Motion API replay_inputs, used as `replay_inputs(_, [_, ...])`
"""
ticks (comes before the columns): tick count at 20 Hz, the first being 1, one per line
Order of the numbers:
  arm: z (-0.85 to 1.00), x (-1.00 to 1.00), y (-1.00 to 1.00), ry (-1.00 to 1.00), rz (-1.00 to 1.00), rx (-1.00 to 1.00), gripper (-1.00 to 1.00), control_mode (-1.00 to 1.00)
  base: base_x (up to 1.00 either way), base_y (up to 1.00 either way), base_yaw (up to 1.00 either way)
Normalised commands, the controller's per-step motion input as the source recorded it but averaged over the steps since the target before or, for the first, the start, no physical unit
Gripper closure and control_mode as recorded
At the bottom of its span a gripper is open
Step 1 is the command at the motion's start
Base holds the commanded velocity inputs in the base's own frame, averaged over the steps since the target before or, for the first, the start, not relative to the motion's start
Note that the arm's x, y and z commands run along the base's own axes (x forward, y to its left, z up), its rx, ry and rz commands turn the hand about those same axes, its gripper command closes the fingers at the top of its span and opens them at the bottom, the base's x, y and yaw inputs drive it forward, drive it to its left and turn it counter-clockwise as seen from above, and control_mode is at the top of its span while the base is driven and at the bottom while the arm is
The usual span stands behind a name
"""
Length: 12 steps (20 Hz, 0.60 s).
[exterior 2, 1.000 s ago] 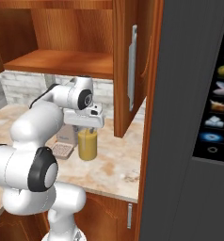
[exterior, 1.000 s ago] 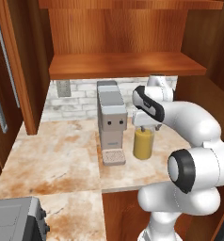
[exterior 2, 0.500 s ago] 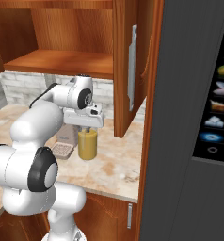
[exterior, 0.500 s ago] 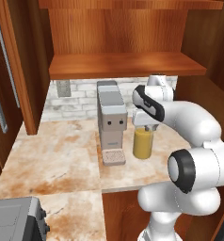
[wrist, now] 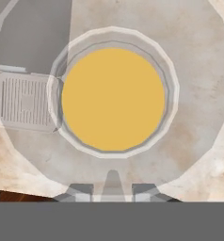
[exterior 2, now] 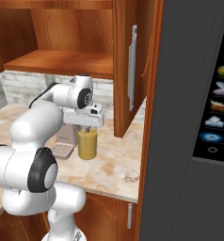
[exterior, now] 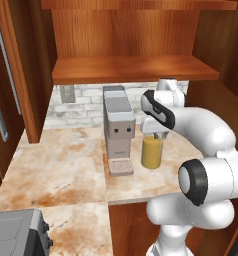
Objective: There is a tray on the dining counter. Grab the cup, mug, and pitcher and place them on the tray. The pitcher may be placed next to the tray if it cannot fit the tray.
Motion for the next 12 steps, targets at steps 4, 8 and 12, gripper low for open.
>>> replay_inputs(4, [0.28,-0.19,0.00,-0.06,0.03,0.00,1.00,-1.00,0.00,0.00,0.00])
replay_inputs(8, [0.29,-0.30,0.00,-0.12,0.05,0.00,1.00,-1.00,0.00,0.00,0.00])
replay_inputs(12, [0.18,-0.37,0.00,-0.12,0.06,0.00,1.00,-1.00,0.00,0.00,0.00])
